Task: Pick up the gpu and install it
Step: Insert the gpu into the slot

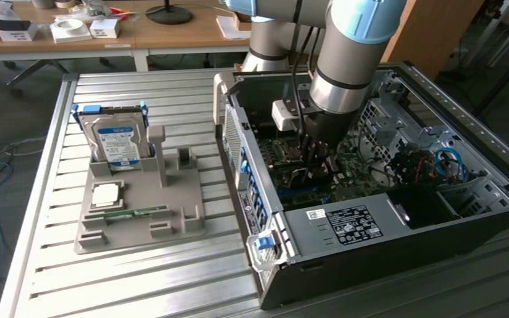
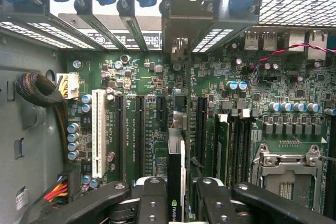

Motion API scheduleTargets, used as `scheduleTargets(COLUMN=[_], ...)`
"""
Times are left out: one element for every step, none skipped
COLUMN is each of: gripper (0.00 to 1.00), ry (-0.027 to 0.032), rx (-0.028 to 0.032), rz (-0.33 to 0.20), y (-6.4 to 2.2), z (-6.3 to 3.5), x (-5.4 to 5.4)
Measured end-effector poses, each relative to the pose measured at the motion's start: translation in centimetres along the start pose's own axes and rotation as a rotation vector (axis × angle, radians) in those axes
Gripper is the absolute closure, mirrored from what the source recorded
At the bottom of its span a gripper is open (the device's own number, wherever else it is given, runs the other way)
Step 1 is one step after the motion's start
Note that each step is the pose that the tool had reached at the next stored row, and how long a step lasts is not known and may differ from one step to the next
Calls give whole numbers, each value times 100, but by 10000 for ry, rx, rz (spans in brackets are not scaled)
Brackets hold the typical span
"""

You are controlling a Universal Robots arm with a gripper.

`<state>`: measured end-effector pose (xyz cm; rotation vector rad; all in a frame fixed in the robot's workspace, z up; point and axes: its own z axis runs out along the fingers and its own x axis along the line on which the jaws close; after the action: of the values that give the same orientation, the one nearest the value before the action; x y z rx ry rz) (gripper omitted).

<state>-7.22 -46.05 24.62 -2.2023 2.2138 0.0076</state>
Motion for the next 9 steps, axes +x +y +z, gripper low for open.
scheduleTargets(gripper=[74,74,74,74,74,74,74,74,74], ry=[0,2,1,2,2,2,0,0,0], rx=[0,-1,-1,-1,-1,-1,0,0,0], rz=[0,0,0,1,0,0,1,1,0], y=[0,0,0,0,0,0,0,0,0], z=[0,1,3,3,3,3,4,4,4], x=[0,0,0,0,0,0,0,0,0])
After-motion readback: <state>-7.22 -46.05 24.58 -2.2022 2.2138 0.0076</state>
